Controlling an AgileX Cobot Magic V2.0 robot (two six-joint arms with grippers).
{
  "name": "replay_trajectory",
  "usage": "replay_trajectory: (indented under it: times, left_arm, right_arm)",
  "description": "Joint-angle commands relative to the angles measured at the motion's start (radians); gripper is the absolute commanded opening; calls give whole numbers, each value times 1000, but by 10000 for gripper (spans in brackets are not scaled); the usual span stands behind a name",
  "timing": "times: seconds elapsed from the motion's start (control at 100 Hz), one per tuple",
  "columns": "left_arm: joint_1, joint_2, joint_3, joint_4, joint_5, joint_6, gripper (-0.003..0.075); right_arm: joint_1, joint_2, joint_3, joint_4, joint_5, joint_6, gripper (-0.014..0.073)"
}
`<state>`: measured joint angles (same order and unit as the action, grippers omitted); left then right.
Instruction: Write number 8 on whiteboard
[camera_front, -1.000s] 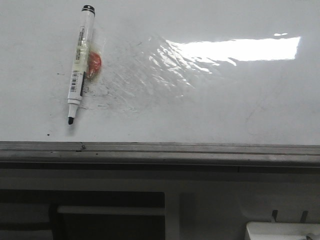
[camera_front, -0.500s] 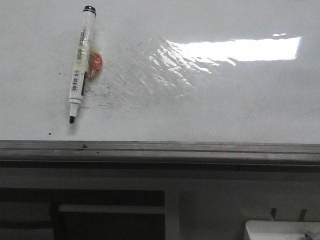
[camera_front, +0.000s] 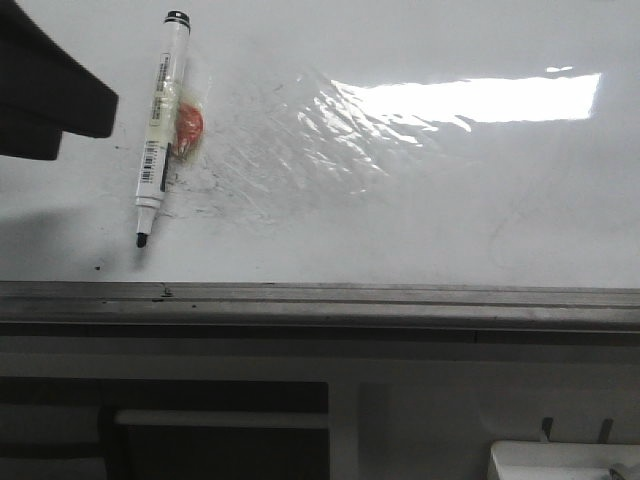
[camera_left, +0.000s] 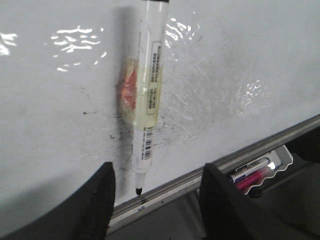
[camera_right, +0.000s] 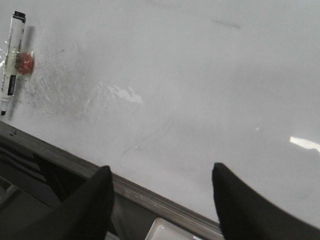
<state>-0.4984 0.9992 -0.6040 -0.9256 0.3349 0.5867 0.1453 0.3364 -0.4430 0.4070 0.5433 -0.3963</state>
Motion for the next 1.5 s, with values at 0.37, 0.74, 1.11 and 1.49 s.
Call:
replay_trajectory:
  times: [0.37, 0.74, 1.11, 1.49]
  left_arm:
    - [-56, 151, -54, -34, -191, 1, 354]
    - [-56, 220, -54, -34, -193, 1, 77]
    - [-135, 114, -21, -71, 87, 343, -20]
    - [-274, 1, 1, -547, 293, 964, -20]
  right_arm:
    - [-5, 16, -38, 2, -67, -5, 386]
    - [23, 18, -38, 4, -98, -5, 386]
    - [232, 20, -86, 141, -12, -152, 386]
    - [510, 254, -94, 541, -52, -574, 386]
